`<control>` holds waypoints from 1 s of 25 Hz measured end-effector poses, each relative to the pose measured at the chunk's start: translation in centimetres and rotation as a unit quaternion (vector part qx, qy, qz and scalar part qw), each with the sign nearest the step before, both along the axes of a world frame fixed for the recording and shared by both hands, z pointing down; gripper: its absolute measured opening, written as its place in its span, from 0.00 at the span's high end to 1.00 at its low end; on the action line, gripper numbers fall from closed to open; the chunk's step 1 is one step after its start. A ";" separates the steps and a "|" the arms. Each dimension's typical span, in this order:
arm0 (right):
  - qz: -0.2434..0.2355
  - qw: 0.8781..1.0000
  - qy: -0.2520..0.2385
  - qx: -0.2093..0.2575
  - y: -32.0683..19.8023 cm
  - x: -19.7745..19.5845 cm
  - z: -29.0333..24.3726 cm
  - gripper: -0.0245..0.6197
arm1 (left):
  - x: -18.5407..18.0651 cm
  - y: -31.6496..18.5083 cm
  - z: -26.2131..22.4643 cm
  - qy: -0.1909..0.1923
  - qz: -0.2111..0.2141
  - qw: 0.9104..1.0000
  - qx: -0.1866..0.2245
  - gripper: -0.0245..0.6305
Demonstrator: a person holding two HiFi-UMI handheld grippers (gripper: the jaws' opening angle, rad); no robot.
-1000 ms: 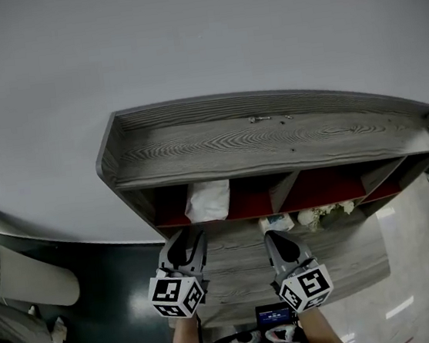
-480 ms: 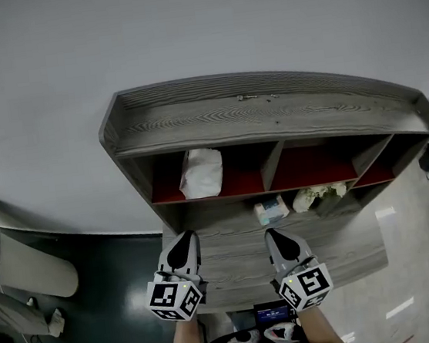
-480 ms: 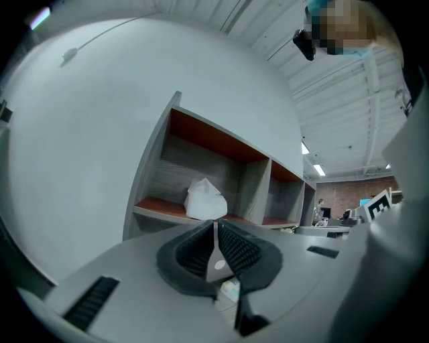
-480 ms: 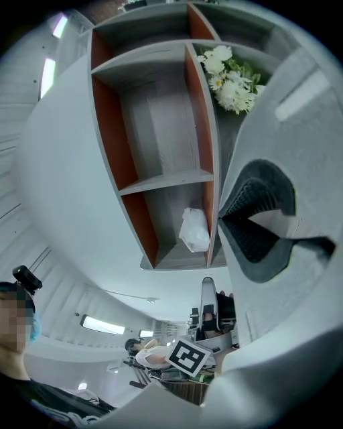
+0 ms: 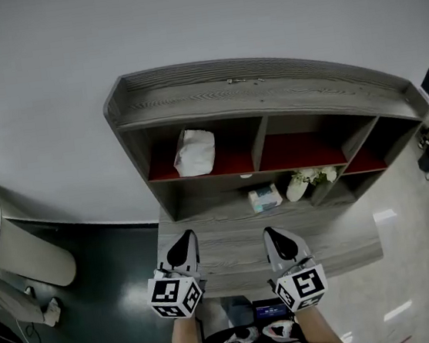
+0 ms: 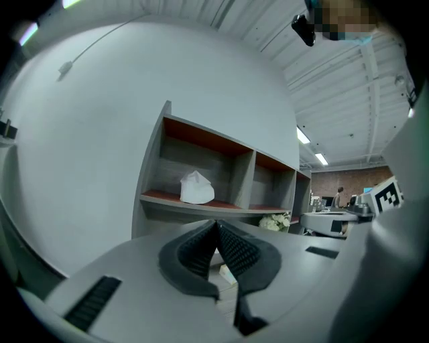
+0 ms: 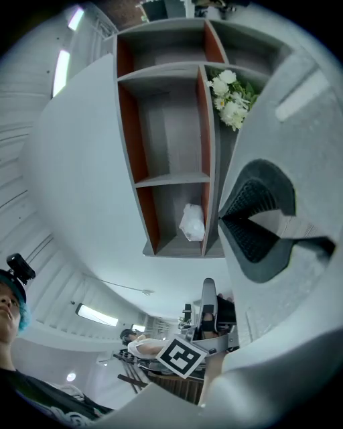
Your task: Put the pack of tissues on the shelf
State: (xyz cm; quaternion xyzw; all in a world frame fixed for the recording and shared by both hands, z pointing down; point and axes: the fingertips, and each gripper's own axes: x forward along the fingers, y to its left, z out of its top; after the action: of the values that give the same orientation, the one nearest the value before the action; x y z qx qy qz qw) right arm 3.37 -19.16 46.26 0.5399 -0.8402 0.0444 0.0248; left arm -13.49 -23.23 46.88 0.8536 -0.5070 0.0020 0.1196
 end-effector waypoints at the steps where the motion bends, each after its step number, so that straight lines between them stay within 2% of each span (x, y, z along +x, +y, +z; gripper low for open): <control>1: 0.002 1.000 0.003 0.004 0.3 0.3 -0.2 0.95 | 0.3 0.4 -0.2 -0.003 0.002 1.000 0.005 0.95; 5: 0.013 1.000 -0.004 0.005 1.4 1.3 -0.2 0.95 | 1.4 1.9 -1.0 0.016 0.022 1.000 0.016 0.95; 9: 0.014 1.000 -0.006 0.005 2.3 1.2 -0.4 0.95 | 1.1 2.8 -1.6 0.030 0.022 0.999 0.019 0.95; 20: 0.000 1.000 -0.005 0.009 2.9 0.1 -0.6 0.96 | 0.4 3.9 -1.9 0.005 0.011 0.999 0.033 0.95; 25: 0.000 1.000 -0.003 0.008 2.8 -0.2 -0.5 0.96 | 0.4 4.2 -2.1 0.033 0.025 0.999 0.026 0.95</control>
State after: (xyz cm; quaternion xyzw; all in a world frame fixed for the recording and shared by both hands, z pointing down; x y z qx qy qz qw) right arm 3.22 -16.38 45.71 0.5397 -0.8407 0.0394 0.0178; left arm -13.08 -19.01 44.74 0.8685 -0.4810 -0.0365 0.1138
